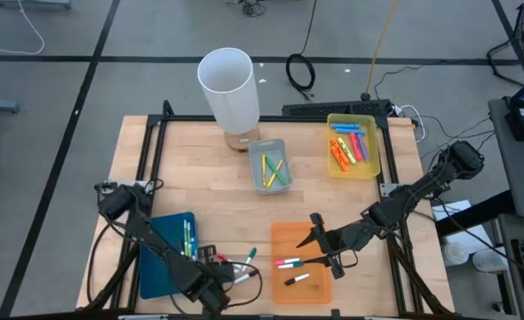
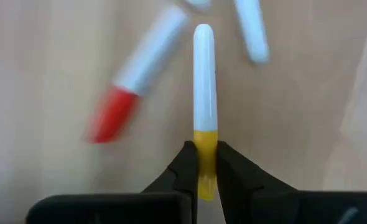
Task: Pick & Place Markers
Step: Put the small yellow highlighter pen in the orange bin
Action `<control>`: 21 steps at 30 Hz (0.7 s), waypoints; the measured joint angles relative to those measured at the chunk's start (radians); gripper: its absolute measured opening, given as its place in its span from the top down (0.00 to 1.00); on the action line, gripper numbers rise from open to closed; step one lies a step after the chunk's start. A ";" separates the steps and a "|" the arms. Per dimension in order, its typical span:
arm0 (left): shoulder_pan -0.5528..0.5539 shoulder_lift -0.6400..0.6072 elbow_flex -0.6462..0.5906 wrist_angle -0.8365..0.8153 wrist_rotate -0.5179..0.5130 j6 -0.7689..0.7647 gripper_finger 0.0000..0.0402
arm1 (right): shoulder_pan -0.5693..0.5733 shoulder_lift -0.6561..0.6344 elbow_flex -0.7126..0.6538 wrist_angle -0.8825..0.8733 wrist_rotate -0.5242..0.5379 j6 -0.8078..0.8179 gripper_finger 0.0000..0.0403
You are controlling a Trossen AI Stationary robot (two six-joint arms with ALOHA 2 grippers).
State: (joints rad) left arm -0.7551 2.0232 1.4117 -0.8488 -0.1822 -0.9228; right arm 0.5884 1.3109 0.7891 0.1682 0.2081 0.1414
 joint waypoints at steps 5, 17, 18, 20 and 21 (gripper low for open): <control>-0.027 -0.103 0.018 -0.028 -0.212 0.027 0.91 | 0.000 0.000 0.000 -0.009 0.030 -0.004 0.51; 0.077 -0.251 -0.158 0.394 -0.574 0.485 0.91 | -0.002 -0.020 0.000 -0.084 0.147 -0.001 0.51; 0.107 -0.268 -0.214 0.491 -0.535 0.532 0.91 | -0.002 -0.028 0.000 -0.105 0.160 0.003 0.51; 0.177 -0.299 -0.345 0.717 -0.425 0.625 0.91 | -0.003 -0.049 0.000 -0.152 0.197 0.013 0.51; 0.216 -0.313 -0.413 0.831 -0.369 0.669 0.91 | -0.006 -0.061 0.000 -0.171 0.224 0.014 0.51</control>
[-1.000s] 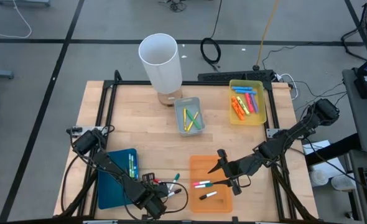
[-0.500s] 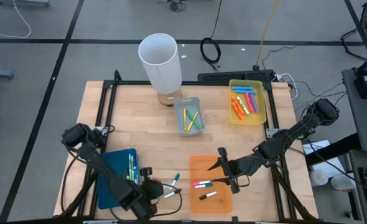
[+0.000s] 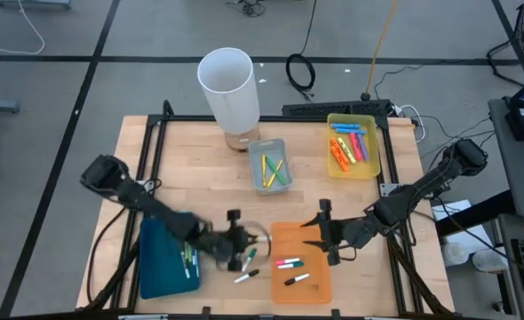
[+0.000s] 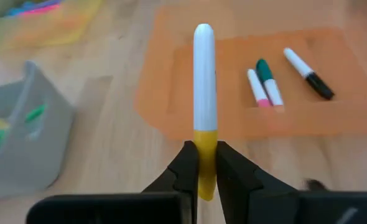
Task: Pick & Place Markers
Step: Put the small yellow highlighter pen in the orange bin
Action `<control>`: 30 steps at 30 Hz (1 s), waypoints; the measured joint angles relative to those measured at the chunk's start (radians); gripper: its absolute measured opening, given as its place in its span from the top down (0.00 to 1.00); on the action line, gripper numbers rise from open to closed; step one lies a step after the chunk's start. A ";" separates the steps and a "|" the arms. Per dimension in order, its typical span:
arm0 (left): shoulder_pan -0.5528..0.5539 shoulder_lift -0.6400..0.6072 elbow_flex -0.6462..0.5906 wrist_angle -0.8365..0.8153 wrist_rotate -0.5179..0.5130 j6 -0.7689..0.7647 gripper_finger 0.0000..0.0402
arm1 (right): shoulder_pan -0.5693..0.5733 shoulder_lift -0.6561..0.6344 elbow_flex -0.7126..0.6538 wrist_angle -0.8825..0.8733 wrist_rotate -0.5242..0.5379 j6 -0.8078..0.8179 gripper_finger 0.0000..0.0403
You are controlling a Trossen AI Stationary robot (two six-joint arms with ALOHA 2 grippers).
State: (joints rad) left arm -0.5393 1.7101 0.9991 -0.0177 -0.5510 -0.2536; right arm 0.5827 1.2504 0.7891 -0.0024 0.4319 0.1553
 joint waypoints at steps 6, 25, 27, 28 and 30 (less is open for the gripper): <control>0.220 -0.036 -0.280 0.737 0.318 0.215 0.91 | -0.015 -0.063 0.000 -0.045 0.180 0.005 0.51; 0.356 -0.034 -0.302 1.065 0.607 0.380 0.90 | -0.170 -0.022 0.000 0.406 -0.051 -0.196 0.51; 0.349 -0.034 -0.302 1.059 0.607 0.392 0.90 | -0.178 0.006 0.000 0.428 -0.097 -0.202 0.51; 0.346 -0.034 -0.302 1.060 0.606 0.403 0.90 | -0.180 0.022 0.000 0.449 -0.096 -0.202 0.51; 0.341 -0.034 -0.301 1.064 0.605 0.436 0.90 | -0.191 0.056 0.000 0.497 -0.094 -0.209 0.51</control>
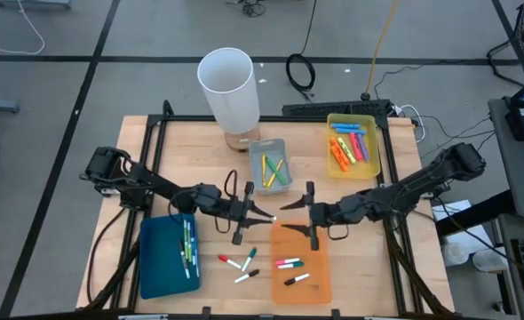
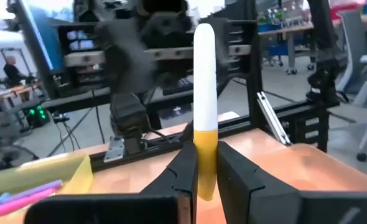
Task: Pick & Place Markers
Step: Put the small yellow highlighter pen in the orange bin
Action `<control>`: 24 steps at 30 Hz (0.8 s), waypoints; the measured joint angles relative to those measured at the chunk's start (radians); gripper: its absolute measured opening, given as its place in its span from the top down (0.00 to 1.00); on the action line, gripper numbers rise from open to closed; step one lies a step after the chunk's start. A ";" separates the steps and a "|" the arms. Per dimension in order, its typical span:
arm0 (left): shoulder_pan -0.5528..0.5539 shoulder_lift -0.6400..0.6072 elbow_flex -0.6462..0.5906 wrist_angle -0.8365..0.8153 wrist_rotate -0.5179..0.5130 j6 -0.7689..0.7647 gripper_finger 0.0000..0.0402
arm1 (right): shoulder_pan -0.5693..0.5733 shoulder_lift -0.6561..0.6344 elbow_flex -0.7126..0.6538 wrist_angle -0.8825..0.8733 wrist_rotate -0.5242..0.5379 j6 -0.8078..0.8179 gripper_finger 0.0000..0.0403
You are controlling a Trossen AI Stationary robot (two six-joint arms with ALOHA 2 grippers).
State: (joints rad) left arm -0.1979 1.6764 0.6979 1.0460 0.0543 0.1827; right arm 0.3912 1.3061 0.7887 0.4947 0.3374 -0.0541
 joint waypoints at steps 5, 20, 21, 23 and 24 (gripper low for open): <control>0.017 0.000 0.000 -0.023 0.029 0.034 0.90 | -0.025 0.069 0.000 0.134 -0.001 -0.065 0.51; 0.104 -0.010 0.002 -0.014 0.208 0.045 0.90 | -0.076 0.106 0.000 0.229 -0.008 -0.058 0.51; 0.106 -0.010 0.002 -0.015 0.208 0.046 0.90 | -0.079 0.115 0.000 0.234 -0.004 -0.053 0.51; 0.108 -0.010 0.002 -0.014 0.210 0.046 0.90 | -0.085 0.136 0.000 0.240 -0.017 -0.041 0.51; 0.109 -0.010 0.002 -0.010 0.213 0.046 0.90 | -0.091 0.144 0.000 0.236 -0.042 -0.037 0.51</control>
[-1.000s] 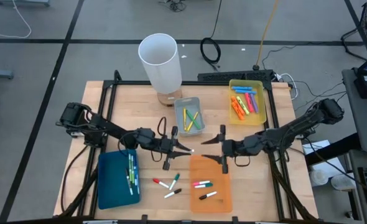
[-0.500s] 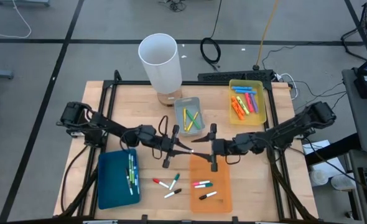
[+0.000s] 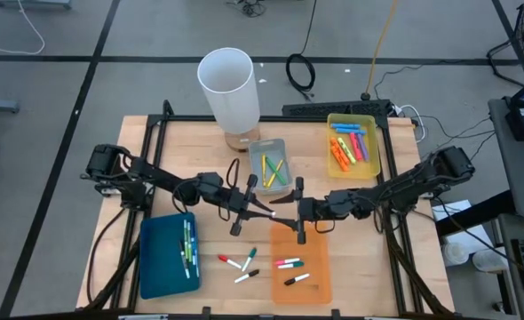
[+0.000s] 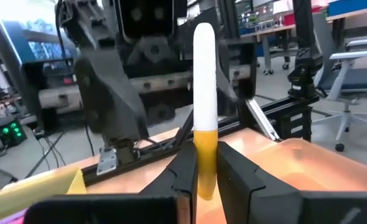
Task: Pick & Place Markers
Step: Put the small yellow highlighter pen in the orange bin
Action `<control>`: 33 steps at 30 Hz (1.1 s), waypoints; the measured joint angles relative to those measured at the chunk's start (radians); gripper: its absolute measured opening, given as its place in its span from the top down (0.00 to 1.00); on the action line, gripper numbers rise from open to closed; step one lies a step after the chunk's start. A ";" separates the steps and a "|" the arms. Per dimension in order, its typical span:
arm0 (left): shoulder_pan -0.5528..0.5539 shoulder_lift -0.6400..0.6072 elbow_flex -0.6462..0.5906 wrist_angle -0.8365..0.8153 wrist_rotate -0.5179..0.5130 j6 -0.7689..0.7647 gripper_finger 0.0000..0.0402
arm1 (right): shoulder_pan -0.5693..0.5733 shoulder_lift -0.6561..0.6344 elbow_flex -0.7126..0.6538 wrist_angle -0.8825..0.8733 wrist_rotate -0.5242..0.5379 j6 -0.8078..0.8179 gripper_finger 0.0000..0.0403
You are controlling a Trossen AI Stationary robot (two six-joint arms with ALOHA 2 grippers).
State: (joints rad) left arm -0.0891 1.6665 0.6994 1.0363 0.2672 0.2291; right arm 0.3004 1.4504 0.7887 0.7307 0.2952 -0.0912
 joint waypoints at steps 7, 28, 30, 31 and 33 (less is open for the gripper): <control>0.006 -0.001 0.000 0.009 0.042 -0.005 0.90 | -0.026 0.037 0.006 0.051 -0.060 0.002 0.52; 0.002 -0.003 0.004 -0.004 -0.044 -0.006 0.86 | 0.030 0.031 0.006 0.079 -0.041 -0.131 0.93; -0.002 -0.003 0.004 -0.005 -0.049 -0.022 0.82 | 0.037 0.029 0.006 0.082 -0.029 -0.135 0.93; -0.005 -0.004 0.003 -0.013 -0.057 -0.033 0.80 | 0.044 0.028 0.006 0.084 -0.006 -0.141 0.93; -0.013 0.000 -0.001 -0.035 -0.074 -0.051 0.76 | 0.059 0.010 0.007 0.069 0.051 -0.155 0.93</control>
State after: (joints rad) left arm -0.1019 1.6668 0.6980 1.0016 0.1928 0.1779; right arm 0.3592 1.4606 0.7958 0.7993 0.3457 -0.2461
